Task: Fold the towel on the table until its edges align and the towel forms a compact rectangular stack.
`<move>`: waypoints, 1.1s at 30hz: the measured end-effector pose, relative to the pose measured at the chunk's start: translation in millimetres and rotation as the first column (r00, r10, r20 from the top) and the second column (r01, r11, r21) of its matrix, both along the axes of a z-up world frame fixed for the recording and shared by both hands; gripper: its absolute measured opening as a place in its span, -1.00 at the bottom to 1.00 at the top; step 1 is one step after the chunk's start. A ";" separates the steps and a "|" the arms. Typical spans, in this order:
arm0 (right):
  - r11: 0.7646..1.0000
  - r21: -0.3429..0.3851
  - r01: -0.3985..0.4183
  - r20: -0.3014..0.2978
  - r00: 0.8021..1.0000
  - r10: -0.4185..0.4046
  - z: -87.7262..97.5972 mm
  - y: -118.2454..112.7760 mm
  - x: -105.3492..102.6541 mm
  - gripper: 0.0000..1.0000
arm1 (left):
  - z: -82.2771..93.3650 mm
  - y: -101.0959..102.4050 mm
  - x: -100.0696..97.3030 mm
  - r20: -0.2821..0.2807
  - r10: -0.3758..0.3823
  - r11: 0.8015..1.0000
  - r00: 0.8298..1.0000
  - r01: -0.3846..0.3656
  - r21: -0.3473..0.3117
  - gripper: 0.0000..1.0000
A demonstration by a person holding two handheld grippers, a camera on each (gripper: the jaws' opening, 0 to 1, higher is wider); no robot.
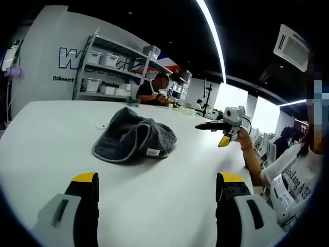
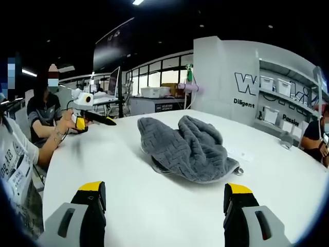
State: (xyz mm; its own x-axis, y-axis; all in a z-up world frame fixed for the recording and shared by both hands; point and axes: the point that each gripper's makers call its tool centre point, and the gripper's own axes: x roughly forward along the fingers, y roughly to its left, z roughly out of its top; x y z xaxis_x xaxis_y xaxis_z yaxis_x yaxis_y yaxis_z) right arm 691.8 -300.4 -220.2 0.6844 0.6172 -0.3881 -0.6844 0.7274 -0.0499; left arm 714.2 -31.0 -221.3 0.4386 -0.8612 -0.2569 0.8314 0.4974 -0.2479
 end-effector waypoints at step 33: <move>0.997 -0.027 -0.078 0.057 0.995 0.080 -10.3 57.7 17.3 0.17 | 6.2 -1.1 -1.2 0.009 -0.016 1.000 1.000 0.016 -0.015 0.98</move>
State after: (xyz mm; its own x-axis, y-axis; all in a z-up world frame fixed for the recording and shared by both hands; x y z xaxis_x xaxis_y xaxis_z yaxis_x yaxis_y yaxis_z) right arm 709.1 -242.6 -230.5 0.6558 0.6609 -0.3650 -0.7350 0.6694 -0.1085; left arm 713.0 -32.1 -215.1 0.4268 -0.8719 -0.2399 0.8414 0.4801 -0.2482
